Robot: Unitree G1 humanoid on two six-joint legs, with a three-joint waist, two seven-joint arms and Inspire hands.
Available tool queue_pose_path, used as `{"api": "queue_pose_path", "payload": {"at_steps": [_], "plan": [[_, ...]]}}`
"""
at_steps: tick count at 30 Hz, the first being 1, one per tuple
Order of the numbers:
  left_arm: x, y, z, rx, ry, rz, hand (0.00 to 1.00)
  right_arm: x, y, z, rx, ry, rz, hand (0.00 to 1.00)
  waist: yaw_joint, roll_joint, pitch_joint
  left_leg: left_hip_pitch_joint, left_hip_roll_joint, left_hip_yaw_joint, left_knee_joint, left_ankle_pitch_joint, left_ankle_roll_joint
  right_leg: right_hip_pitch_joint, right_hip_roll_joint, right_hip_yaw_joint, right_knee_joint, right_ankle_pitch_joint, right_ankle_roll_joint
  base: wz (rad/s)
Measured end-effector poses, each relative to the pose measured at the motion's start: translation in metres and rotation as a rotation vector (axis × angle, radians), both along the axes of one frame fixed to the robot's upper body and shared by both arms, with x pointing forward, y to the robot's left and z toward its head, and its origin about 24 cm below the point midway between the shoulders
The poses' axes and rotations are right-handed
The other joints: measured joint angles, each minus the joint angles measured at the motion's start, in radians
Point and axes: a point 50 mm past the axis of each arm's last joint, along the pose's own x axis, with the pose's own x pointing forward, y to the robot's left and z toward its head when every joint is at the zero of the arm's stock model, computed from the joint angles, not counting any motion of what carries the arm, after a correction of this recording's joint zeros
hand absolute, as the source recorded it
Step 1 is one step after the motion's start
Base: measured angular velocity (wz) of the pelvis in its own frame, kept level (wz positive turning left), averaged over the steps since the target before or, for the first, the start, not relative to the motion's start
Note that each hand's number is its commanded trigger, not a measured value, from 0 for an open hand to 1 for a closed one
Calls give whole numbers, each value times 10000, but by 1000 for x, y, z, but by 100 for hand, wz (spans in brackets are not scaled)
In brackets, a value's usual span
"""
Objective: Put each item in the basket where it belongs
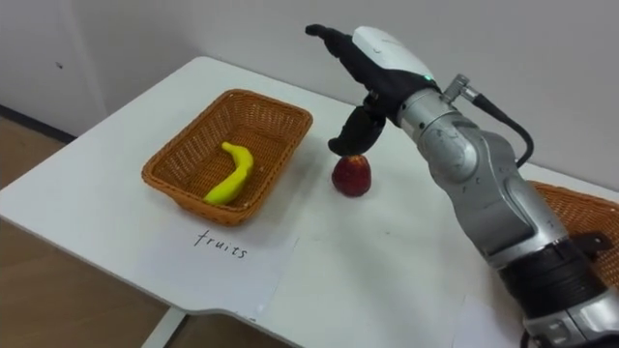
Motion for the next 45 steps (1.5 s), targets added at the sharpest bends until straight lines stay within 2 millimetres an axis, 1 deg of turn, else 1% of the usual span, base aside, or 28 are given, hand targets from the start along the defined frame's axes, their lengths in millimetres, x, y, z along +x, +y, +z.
{"api": "queue_pose_path", "payload": {"at_steps": [4, 7, 13, 16, 17, 18, 20, 21, 22, 23, 25, 27, 29, 31, 32, 33, 37, 40, 42, 43, 44, 45], "plan": [[0, 0, 0, 1, 4, -18, 0, 2, -4, -2, 615, 52, -304, 0, -50, 17, 7, -8, 0, -50, 54, 0, 0, 13, 0, -101, -13, 0, 1, 4], [3, -3, 0, -26, -64, -159, 0, 3, -4, -6, 1508, 366, -418, 0, -62, 49, 25, -29, 0, -113, 60, 1, -1, 28, 0, -177, -13, 0, 1, 8], [6, -9, -2, -143, -30, -407, 0, 6, -7, -20, 2438, 1133, -724, 0, -90, 139, 93, -29, -25, -330, 73, -4, -5, 183, -5, -353, -27, -2, 4, 12], [1, -11, -4, -194, 192, -430, 0, 6, -12, -33, 2765, 1678, -1059, 0, -64, 179, 109, -47, -20, -348, 122, -4, -8, 203, 2, -421, -27, -3, 4, 3], [-1, -11, -5, -220, 287, -446, 0, 6, -15, -40, 2827, 1926, -1305, 0, -67, 204, 113, -65, -20, -353, 148, -5, -10, 200, -4, -475, -27, -2, 4, 0], [-3, -12, -5, -254, 352, -468, 0, 6, -19, -47, 2799, 2120, -1531, 0, -25, 252, 106, -101, -25, -353, 157, -5, -10, 165, -8, -477, -27, -2, 4, 3], [-7, -12, -5, -272, 464, -448, 0, 5, -20, -49, 2916, 2252, -1605, 0, -13, 322, 74, -290, -26, -365, 261, -5, -10, 33, -7, -493, -14, -2, 3, 2], [-9, -13, -6, -312, 538, -453, 0, 5, -21, -49, 2997, 2236, -1623, 0, -49, 394, 23, -438, -25, -380, 331, -4, -12, -81, -5, -525, -8, 2, -4, 5], [-9, -13, -6, -336, 563, -465, 0, 6, -22, -49, 3024, 2229, -1676, 0, -81, 433, 6, -496, -31, -403, 359, -3, -13, -120, -9, -559, 0, 7, -11, 10], [-8, -14, -6, -393, 578, -483, 0, 6, -27, -50, 3067, 2250, -1865, 0, -84, 481, -38, -626, -38, -444, 419, 0, -14, -200, -17, -633, 10, 13, -21, 13], [-7, -14, -7, -405, 577, -504, 0, 7, -33, -52, 3122, 2263, -2194, 0, -47, 552, -54, -693, -38, -491, 449, 6, -22, -233, -15, -690, 18, 13, -23, 11], [-10, -15, -8, -416, 706, -547, 0, 8, -37, -56, 3270, 2364, -2455, 0, -15, 631, -109, -792, -28, -541, 449, 23, -46, -337, -11, -763, 30, 12, -27, 7], [-11, -17, -8, -460, 770, -599, 0, 8, -40, -58, 3447, 2428, -2623, 0, 10, 637, -118, -932, -16, -541, 451, 59, -68, -488, -15, -770, 104, 6, -36, 0], [-12, -18, -9, -487, 825, -597, 0, 8, -41, -59, 3504, 2462, -2693, 0, -11, 629, -101, -1011, -11, -555, 455, 101, -81, -624, -31, -781, 190, 0, -45, 0], [-12, -19, -10, -510, 878, -656, 0, 8, -43, -62, 3580, 2511, -2789, 0, -15, 603, -77, -1073, -16, -554, 458, 134, -77, -686, -41, -782, 190, 0, -46, 0], [-11, -20, -10, -545, 855, -730, 0, 8, -47, -66, 3753, 2667, -2966, 0, -13, 563, -18, -1083, -22, -555, 455, 147, -74, -702, -46, -779, 188, 0, -46, 0], [-7, -24, -11, -625, 670, -915, 0, 11, -58, -74, 3660, 2939, -3484, 0, -10, 430, 36, -1365, -12, -531, 510, 172, -78, -1086, -78, -765, 365, -9, -67, -1], [3, -27, -11, -748, 379, -1025, 0, 13, -63, -73, 3711, 2838, -3792, 0, -23, 387, 56, -1844, -23, -475, 706, 192, -64, -1578, -147, -755, 582, -17, -80, -1], [12, -28, -10, -822, 42, -988, 0, 17, -67, -70, 3795, 2664, -3952, 0, -48, 370, 109, -2197, -20, -279, 794, 219, -31, -1958, -208, -705, 745, -31, -105, -6], [15, -28, -10, -820, -74, -1018, 0, 18, -68, -70, 3793, 2613, -4032, 0, -64, 360, 117, -2263, -18, -229, 804, 226, -20, -2034, -215, -680, 755, -32, -107, -7], [21, -28, -9, -766, -336, -1067, 0, 20, -70, -68, 3804, 2484, -4127, 0, -37, 344, 150, -2365, -16, -173, 824, 231, -12, -2198, -230, -593, 853, -31, -110, -7], [26, -28, -8, -728, -542, -1131, 0, 21, -71, -67, 3813, 2389, -4203, 0, -52, 336, 163, -2486, -24, -185, 835, 232, -8, -2292, -240, -590, 886, -31, -110, -7]]}}
